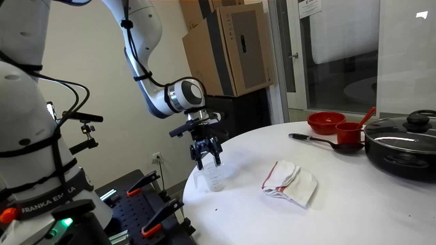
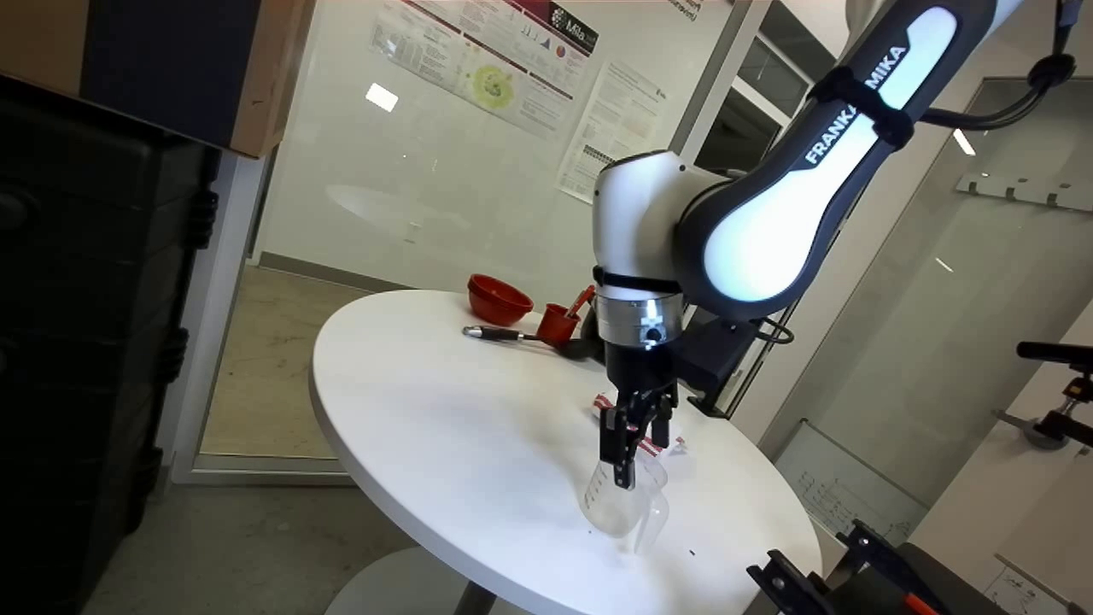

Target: Move the jar slightly to the left

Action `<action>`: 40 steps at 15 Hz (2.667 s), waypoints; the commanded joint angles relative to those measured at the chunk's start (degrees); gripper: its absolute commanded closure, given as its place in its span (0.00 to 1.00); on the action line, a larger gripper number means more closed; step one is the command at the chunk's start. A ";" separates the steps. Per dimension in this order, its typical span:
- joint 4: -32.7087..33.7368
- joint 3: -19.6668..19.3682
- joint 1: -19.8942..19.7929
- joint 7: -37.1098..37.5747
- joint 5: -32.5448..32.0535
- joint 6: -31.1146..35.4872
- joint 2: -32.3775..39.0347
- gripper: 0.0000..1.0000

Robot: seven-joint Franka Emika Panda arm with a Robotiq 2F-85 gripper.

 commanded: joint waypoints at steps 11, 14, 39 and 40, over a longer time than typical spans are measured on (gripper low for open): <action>-1.49 5.63 -2.81 -16.87 8.41 -6.29 -7.74 0.00; -0.27 6.63 -2.67 -18.15 8.18 -9.29 -6.81 0.00; 4.79 4.31 -3.39 -18.57 6.68 -9.91 1.56 0.00; 5.23 3.94 -2.72 -17.51 5.84 -10.01 2.42 0.00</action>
